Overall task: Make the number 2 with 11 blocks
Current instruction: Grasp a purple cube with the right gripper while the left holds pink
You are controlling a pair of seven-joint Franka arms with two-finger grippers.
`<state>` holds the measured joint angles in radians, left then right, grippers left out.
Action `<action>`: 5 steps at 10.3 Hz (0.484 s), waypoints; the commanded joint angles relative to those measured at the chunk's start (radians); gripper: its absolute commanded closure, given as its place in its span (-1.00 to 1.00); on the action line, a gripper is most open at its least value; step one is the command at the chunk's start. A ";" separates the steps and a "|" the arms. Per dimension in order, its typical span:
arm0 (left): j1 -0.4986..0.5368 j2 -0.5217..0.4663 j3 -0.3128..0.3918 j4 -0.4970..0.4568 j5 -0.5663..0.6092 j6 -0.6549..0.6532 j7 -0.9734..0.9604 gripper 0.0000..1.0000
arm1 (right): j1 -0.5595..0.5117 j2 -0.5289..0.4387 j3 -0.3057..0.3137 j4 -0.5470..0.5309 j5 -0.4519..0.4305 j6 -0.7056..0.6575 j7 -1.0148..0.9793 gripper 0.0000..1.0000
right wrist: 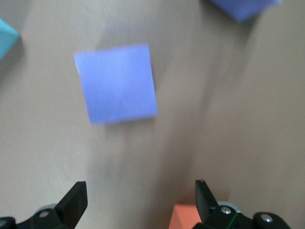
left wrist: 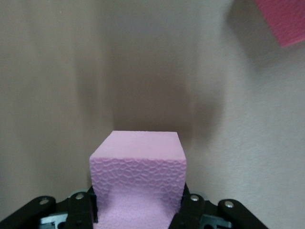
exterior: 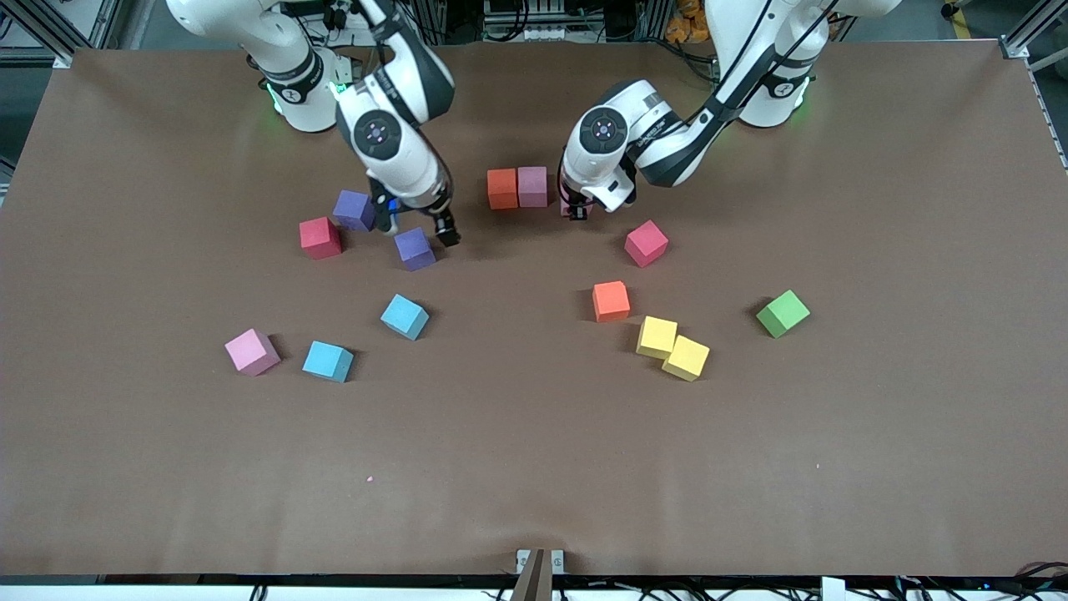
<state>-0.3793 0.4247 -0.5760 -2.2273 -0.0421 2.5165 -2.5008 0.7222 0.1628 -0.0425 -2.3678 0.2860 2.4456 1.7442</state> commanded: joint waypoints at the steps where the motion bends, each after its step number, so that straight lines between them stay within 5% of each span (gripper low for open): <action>1: -0.016 0.012 -0.007 -0.011 0.072 0.038 -0.032 0.61 | -0.061 -0.008 0.007 -0.011 -0.066 -0.019 -0.087 -1.00; 5: -0.027 0.032 -0.007 -0.005 0.096 0.057 -0.067 0.61 | -0.078 0.035 0.009 -0.011 -0.195 -0.016 -0.092 -1.00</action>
<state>-0.4053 0.4487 -0.5787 -2.2325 0.0232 2.5536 -2.5186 0.6647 0.1854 -0.0457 -2.3754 0.1361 2.4274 1.6584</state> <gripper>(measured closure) 0.423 0.000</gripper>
